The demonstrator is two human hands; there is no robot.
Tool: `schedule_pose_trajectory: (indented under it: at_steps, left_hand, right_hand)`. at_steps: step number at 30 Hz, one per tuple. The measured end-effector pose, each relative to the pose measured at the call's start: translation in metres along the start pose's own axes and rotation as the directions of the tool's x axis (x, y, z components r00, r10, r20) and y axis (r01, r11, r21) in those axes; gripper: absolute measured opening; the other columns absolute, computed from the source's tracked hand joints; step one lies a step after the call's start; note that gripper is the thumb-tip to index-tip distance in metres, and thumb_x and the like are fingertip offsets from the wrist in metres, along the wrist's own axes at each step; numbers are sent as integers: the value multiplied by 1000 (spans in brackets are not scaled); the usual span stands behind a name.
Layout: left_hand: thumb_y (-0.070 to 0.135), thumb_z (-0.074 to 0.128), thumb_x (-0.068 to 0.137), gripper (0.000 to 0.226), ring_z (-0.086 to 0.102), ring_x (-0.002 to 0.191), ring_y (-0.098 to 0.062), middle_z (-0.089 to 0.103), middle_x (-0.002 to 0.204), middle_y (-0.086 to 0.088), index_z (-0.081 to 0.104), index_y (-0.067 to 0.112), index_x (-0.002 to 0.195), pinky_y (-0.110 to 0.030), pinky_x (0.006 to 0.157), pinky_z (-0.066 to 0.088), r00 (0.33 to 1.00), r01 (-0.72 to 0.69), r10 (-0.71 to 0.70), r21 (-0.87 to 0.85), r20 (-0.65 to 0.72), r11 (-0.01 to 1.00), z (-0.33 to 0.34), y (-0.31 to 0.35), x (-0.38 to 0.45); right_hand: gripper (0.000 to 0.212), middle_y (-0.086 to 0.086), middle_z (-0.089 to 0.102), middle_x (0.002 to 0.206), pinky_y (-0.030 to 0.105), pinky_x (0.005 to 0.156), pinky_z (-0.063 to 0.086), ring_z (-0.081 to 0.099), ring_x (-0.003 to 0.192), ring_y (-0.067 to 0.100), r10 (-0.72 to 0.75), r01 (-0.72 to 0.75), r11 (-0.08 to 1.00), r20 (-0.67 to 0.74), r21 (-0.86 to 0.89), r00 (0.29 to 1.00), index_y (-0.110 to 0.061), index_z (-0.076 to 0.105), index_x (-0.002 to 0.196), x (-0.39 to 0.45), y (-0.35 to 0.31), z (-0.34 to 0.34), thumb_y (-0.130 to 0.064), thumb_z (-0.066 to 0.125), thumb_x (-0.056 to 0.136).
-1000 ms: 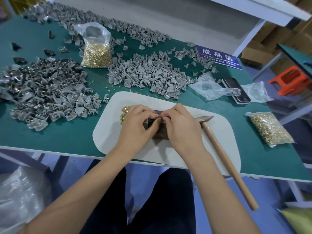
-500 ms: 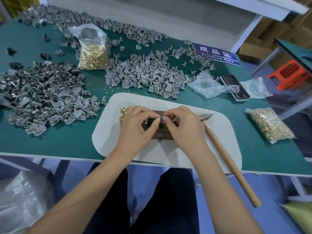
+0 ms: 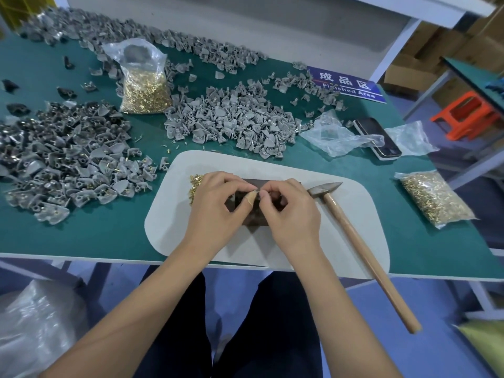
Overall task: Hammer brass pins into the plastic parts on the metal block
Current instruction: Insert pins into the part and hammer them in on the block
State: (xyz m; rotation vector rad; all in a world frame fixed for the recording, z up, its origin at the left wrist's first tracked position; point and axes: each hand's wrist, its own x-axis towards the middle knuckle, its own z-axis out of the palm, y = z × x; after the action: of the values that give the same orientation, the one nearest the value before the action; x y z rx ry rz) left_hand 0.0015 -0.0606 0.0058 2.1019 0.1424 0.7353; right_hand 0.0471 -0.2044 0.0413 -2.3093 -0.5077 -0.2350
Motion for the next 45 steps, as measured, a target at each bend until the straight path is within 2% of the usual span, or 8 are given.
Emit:
schedule_pose_trajectory:
  at_steps: [4, 10, 21, 33, 39, 41, 43, 45]
  left_hand:
    - [21, 78, 88, 11, 54, 106, -14, 66, 97, 7, 80, 22, 98, -25, 95, 41, 1000, -3, 3, -11, -3, 1000, 1, -1, 0]
    - [23, 79, 86, 8, 56, 104, -15, 67, 96, 7, 79, 23, 93, -19, 94, 39, 1000, -6, 5, -21, -19, 1000, 1, -4, 1]
    - [31, 73, 87, 12, 53, 107, -14, 65, 98, 11, 76, 30, 99, -24, 96, 38, 1000, 5, -5, -11, 14, 1000, 0, -1, 2]
    - [27, 74, 89, 12, 51, 108, -13, 64, 98, 10, 77, 30, 100, -24, 96, 37, 999, 11, -11, -1, 34, 1000, -1, -2, 1]
    - [26, 78, 88, 10, 47, 117, -14, 62, 105, 6, 79, 28, 98, -28, 104, 36, 999, 31, -31, 13, -14, 999, 0, -1, 1]
    - [27, 77, 88, 10, 46, 117, -13, 61, 107, 6, 79, 29, 97, -31, 105, 36, 999, 32, -32, 3, -26, 999, 0, -2, 1]
    - [27, 78, 87, 10, 46, 117, -14, 62, 107, 6, 78, 30, 96, -35, 106, 37, 999, 36, -36, -1, -30, 999, 0, -2, 0]
    - [27, 79, 87, 10, 46, 117, -13, 61, 108, 7, 78, 31, 96, -36, 107, 38, 999, 44, -44, -7, -26, 999, 0, -1, 0]
  right_hand:
    - [7, -11, 55, 83, 31, 62, 39, 51, 80, 6, -64, 84, 987, 144, -139, 988, -29, 71, 86, 12, -4, -14, -27, 67, 91]
    - [11, -3, 61, 95, 30, 65, 31, 58, 101, 22, -208, 295, 856, 240, -424, 948, -22, 69, 91, 20, -18, -16, -27, 60, 95]
    - [15, -6, 61, 75, 38, 65, 48, 54, 70, 16, -41, 36, 999, 132, 34, 990, -27, 72, 77, 14, -2, -10, -16, 69, 87]
    - [10, -7, 62, 77, 41, 68, 51, 55, 76, 17, -55, 55, 998, 151, 6, 987, -23, 75, 78, 15, -1, -12, -17, 71, 85]
    - [9, -4, 68, 89, 39, 76, 51, 58, 83, 17, -122, 120, 992, 115, 27, 986, -19, 77, 94, 9, 6, -9, -14, 71, 89]
    - [15, -4, 67, 92, 30, 77, 51, 58, 85, 11, -160, 154, 987, 127, 55, 979, -17, 76, 102, 9, 6, -12, -12, 72, 88]
    - [19, -3, 65, 93, 19, 76, 47, 57, 82, 5, -178, 172, 975, 33, 139, 983, -14, 75, 109, 9, 9, -22, -12, 71, 90]
    - [18, -2, 66, 95, 22, 78, 47, 58, 84, 9, -129, 145, 984, -144, 107, 981, -14, 74, 109, 7, 25, -39, -16, 66, 93]
